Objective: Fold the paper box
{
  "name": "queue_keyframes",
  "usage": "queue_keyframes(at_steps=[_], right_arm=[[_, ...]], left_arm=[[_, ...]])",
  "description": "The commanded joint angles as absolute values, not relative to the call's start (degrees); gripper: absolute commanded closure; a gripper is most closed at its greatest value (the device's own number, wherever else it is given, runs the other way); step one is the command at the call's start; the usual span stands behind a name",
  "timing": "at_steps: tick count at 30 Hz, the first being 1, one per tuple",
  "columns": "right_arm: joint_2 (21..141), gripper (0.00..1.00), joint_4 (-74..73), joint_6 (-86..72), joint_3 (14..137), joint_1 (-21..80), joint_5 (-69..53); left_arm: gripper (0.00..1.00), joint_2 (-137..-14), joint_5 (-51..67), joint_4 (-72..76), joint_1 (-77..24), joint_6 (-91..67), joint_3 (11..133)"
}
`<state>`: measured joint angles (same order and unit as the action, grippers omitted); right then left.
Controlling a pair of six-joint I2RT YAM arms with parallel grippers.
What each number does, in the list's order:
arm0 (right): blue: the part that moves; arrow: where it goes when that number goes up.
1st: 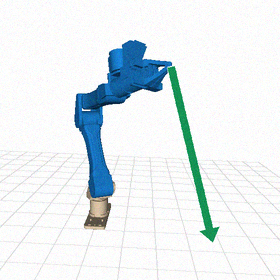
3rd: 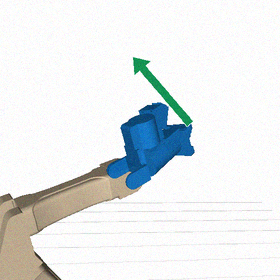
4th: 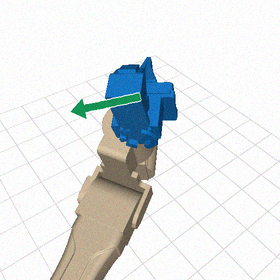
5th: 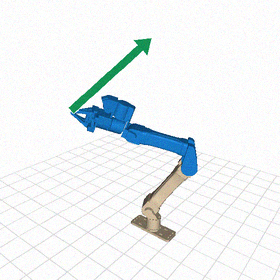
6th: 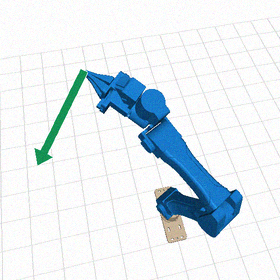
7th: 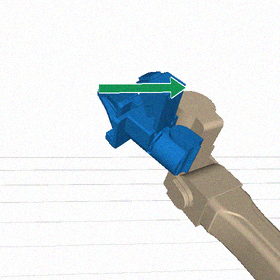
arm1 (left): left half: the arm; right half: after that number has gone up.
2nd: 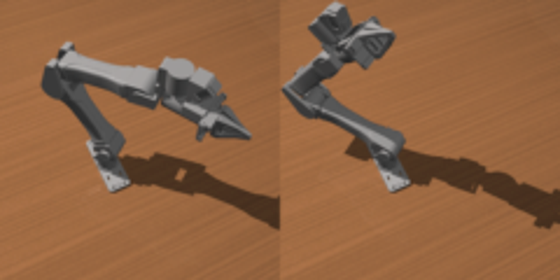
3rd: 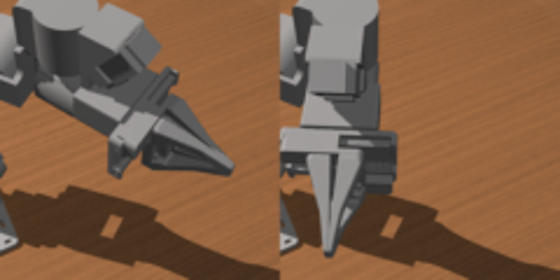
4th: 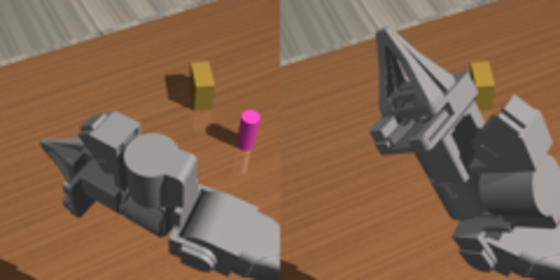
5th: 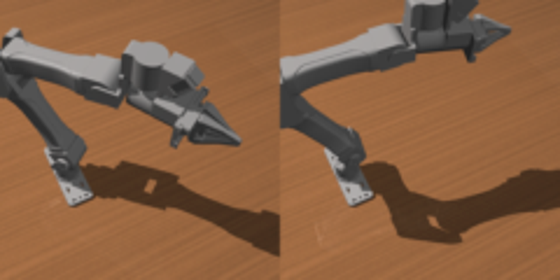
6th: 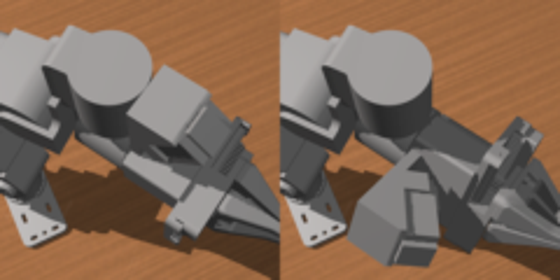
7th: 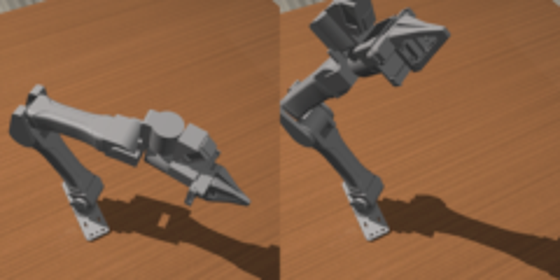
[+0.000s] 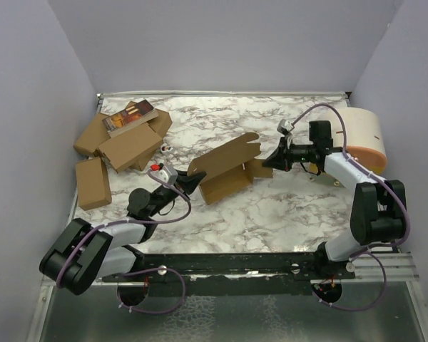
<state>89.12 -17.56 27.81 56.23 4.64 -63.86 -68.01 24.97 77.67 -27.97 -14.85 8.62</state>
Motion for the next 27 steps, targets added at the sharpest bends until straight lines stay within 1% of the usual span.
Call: queue_keyframes(at_steps=[1,6,12,19,23,27], right_arm=[[86.2,0.99,-1.7,17.6,50.4,5.0,-59.4],[84.8,0.99,6.5,13.0,46.0,6.4,-57.0],[86.6,0.99,5.1,13.3,45.7,7.0,-57.8],[87.1,0.99,3.6,15.3,45.4,10.0,-59.1],[88.0,0.99,3.4,16.0,46.7,13.7,-56.3],[88.5,0.98,6.4,14.1,47.0,16.0,-52.5]], left_arm=[[1.00,-71.8,21.1,82.8,-28.5,-14.9,10.0],[1.00,-75.7,21.4,85.3,-29.5,-13.8,10.1],[1.00,-77.0,22.9,86.5,-29.8,-10.8,8.7],[1.00,-73.5,22.0,81.4,-29.8,-7.2,6.8],[1.00,-70.0,20.0,78.0,-29.8,-5.3,5.1],[1.00,-65.2,17.9,74.2,-29.9,-3.3,3.6]])
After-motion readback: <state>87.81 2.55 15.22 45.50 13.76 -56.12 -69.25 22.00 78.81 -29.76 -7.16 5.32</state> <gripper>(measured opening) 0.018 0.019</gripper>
